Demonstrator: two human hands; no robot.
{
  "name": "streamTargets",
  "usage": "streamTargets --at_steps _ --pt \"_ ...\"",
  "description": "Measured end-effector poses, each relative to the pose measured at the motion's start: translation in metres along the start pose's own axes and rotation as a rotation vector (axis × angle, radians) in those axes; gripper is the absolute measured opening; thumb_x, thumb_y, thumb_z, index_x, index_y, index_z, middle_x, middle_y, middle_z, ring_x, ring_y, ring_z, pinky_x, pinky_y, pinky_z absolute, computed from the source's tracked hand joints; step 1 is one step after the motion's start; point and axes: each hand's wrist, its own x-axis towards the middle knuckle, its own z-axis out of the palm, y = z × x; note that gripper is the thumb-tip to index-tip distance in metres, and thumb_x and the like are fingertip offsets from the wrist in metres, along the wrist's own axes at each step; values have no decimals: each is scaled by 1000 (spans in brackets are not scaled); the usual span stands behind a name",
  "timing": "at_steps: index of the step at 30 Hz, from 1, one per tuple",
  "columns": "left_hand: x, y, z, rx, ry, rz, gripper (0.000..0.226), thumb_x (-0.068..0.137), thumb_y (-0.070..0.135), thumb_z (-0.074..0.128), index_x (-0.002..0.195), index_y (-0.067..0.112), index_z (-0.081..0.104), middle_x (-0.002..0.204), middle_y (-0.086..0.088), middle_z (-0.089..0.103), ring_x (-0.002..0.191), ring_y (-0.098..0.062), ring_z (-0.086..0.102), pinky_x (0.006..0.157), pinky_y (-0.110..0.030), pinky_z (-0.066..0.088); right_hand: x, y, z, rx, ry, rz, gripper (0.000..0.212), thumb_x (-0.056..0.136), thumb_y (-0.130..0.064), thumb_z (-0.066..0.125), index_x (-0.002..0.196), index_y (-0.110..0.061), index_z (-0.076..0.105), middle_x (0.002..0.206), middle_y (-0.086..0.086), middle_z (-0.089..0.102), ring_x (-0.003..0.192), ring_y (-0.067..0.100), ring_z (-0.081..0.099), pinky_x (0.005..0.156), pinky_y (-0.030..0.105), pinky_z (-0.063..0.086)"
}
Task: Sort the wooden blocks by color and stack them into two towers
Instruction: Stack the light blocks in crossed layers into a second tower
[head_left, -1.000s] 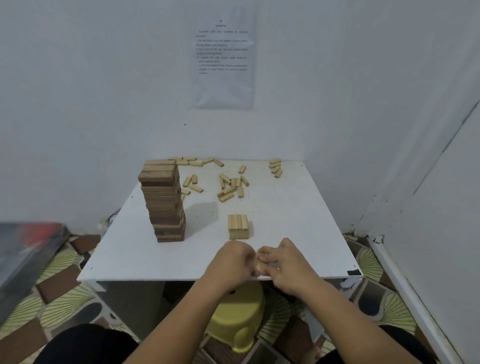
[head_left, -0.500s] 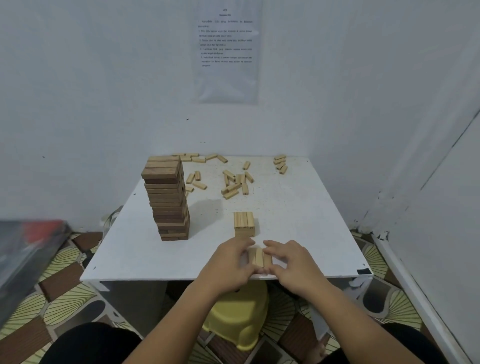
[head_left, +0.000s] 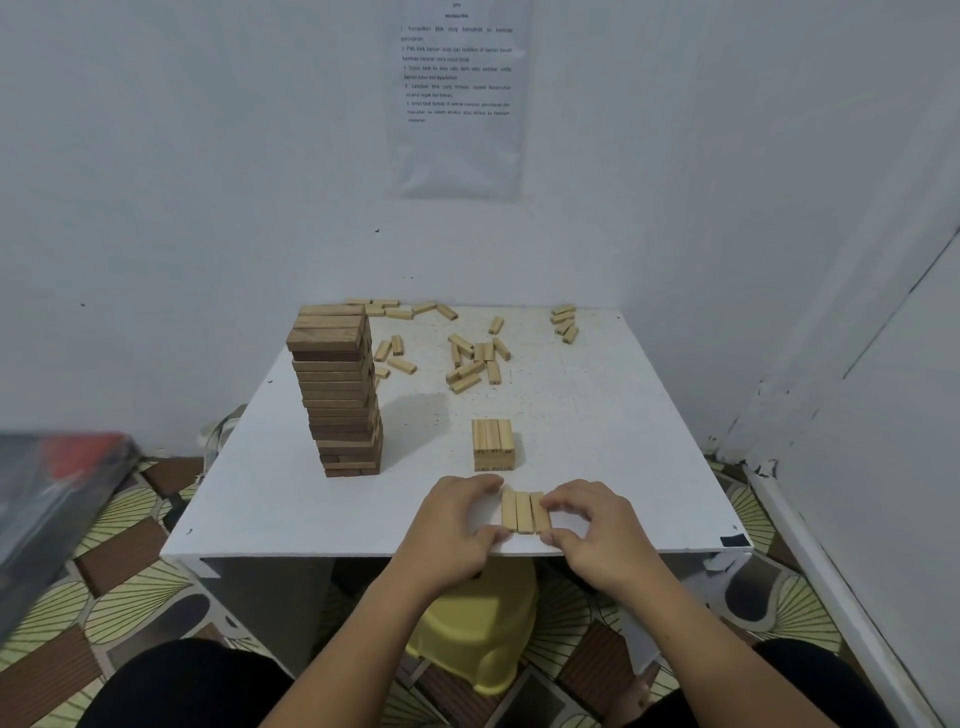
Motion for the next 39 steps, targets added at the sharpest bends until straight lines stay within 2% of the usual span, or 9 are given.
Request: streamTargets --at_steps 6,10,18,24,27,31,35,37,39 --pt "0 2 -2 -30 -23 -18 57 85 40 80 138 41 57 131 15 53 120 -2 46 106 -21 36 1 -6 1 2 -22 24 30 82 -20 84 97 -41 68 106 -24 62 107 -1 56 100 24 47" --pt "-2 3 -6 -69 -33 -37 52 89 33 77 137 40 58 131 16 55 117 -1 49 107 -22 40 -1 -7 6 1 26 10 30 80 -31 84 104 -38 67 101 -20 62 104 1 55 97 30 49" --pt "-2 1 -14 -243 17 -74 39 102 10 58 133 33 64 124 22 67 114 12 55 92 -1 40 -9 -39 38 -326 124 118 48 83 -69 61 115 -35 48 108 -17 45 109 12 42 91 35 34" --pt "-1 -2 -15 -293 20 -81 37 102 13 58 132 33 65 122 24 68 116 12 56 98 -6 42 -4 -39 43 -360 124 86 41 85 -53 59 119 -29 56 111 -13 47 110 14 46 88 33 32" --pt "-2 -4 -13 -294 30 -71 38 101 13 60 131 35 65 126 22 67 121 6 57 106 -16 44 -1 -33 36 -370 49 -30 44 83 -47 58 122 -28 60 117 -14 50 111 13 45 94 33 37" --pt "-7 -1 -11 -287 78 -66 35 101 13 59 129 32 66 130 18 64 121 4 56 103 -12 44 7 -19 21 -292 -113 -206 45 83 -41 59 126 -30 67 127 -19 54 120 7 43 107 36 37" --pt "-8 3 -10 -269 153 -73 33 102 11 54 126 28 67 126 15 66 119 -1 59 107 -26 50 12 -14 13 -239 -167 -287 45 87 -36 64 131 -28 67 135 -15 56 128 5 44 114 31 38" --pt "-10 4 -11 -178 184 -64 32 102 14 52 128 25 66 128 11 65 119 -2 56 108 -28 48 10 -16 13 -220 -139 -249 52 85 -40 63 136 -28 63 140 -17 53 132 3 41 116 33 35" --pt "-15 3 -12 70 238 5 39 100 25 44 134 22 63 134 5 64 125 -7 52 112 -32 44 5 -15 12 -235 -51 -161 65 83 -49 56 144 -26 55 147 -15 47 140 6 35 119 39 31"
